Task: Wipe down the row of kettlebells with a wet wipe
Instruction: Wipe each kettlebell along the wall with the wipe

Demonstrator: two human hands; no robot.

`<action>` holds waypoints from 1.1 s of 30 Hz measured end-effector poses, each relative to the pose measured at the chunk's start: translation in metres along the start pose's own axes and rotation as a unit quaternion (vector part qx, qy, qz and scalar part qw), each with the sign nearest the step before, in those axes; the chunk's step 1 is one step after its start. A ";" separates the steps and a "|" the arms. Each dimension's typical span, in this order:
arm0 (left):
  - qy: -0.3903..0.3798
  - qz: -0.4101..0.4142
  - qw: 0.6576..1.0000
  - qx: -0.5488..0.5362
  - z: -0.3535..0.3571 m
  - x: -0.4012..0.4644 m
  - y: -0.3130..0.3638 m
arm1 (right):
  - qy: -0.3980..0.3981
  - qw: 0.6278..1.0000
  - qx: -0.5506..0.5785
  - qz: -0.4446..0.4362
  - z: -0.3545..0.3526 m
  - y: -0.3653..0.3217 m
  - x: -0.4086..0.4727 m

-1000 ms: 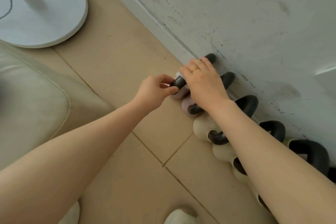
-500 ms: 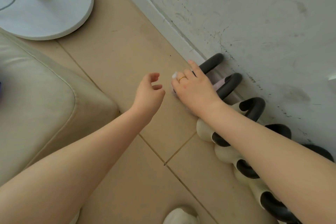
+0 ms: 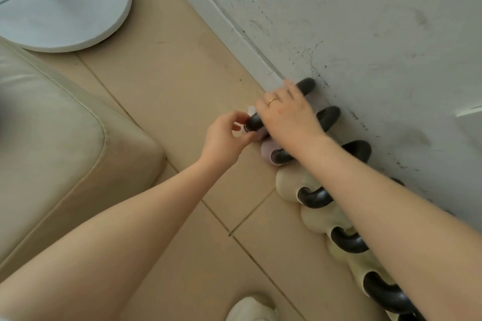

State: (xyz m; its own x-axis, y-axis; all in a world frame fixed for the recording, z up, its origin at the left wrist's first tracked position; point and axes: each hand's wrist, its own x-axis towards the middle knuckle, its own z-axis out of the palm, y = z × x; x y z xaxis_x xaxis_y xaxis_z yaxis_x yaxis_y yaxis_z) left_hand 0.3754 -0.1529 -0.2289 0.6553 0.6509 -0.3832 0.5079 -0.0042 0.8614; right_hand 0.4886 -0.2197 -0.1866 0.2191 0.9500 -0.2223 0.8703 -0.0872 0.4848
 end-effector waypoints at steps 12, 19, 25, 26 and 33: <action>0.013 0.040 0.997 0.064 -0.001 0.004 -0.003 | -0.051 0.997 0.054 -0.007 -0.006 -0.009 0.002; 0.018 0.068 0.992 0.107 -0.003 0.005 -0.003 | -0.046 0.987 0.121 0.090 -0.004 0.016 -0.001; 0.008 0.079 0.989 0.124 -0.002 0.005 0.004 | -0.030 0.986 0.146 0.079 -0.003 -0.031 -0.002; 0.010 0.078 0.989 0.124 -0.003 0.004 0.003 | -0.009 0.985 0.146 0.086 -0.001 -0.029 -0.003; -0.010 0.053 0.994 0.097 -0.011 0.006 0.008 | -0.081 0.931 0.278 0.224 -0.011 -0.004 -0.011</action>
State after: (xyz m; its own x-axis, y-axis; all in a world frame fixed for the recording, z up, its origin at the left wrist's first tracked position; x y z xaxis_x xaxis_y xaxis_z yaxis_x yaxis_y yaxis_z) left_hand 0.3770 -0.1410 -0.2204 0.7207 0.6242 -0.3015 0.5323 -0.2197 0.8176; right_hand 0.4776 -0.2265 -0.1764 0.6395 0.7275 -0.2486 0.7595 -0.6480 0.0576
